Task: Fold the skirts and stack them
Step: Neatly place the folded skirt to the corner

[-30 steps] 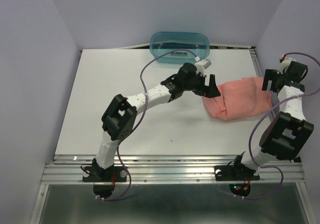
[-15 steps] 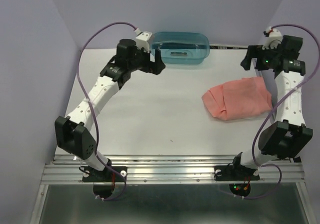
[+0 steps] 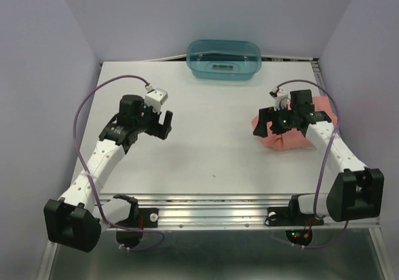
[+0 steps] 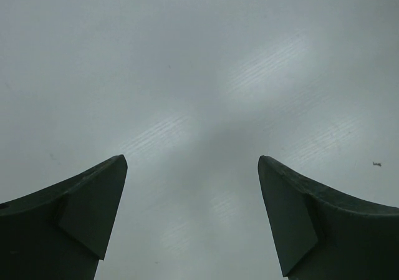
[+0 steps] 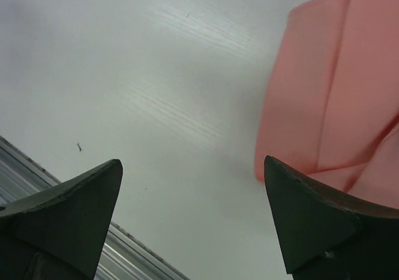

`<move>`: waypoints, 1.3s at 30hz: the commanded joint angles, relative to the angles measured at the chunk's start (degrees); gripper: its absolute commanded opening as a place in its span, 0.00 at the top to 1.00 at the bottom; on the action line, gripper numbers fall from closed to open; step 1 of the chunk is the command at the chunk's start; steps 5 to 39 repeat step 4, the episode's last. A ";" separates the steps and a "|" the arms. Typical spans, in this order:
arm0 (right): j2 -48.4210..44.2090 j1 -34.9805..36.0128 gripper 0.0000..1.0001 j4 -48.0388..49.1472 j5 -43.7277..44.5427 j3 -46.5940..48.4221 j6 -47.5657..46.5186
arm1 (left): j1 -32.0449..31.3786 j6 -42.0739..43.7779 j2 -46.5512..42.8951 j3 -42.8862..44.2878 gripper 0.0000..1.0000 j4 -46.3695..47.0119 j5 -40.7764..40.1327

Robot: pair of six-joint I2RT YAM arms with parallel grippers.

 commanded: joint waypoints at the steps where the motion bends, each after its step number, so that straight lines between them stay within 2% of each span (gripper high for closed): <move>1: -6.64 2.56 0.00 5.40 0.21 -5.14 1.47 | 0.04 -0.04 -3.48 -4.77 0.02 1.59 0.28; 4: -9.27 2.56 0.00 5.85 0.56 -7.17 1.39 | 0.04 0.93 -2.61 -2.94 0.02 0.72 -0.76; 39: -9.27 2.56 0.00 5.85 0.56 -7.17 1.39 | 0.04 0.93 -2.61 -2.94 0.02 0.72 -0.76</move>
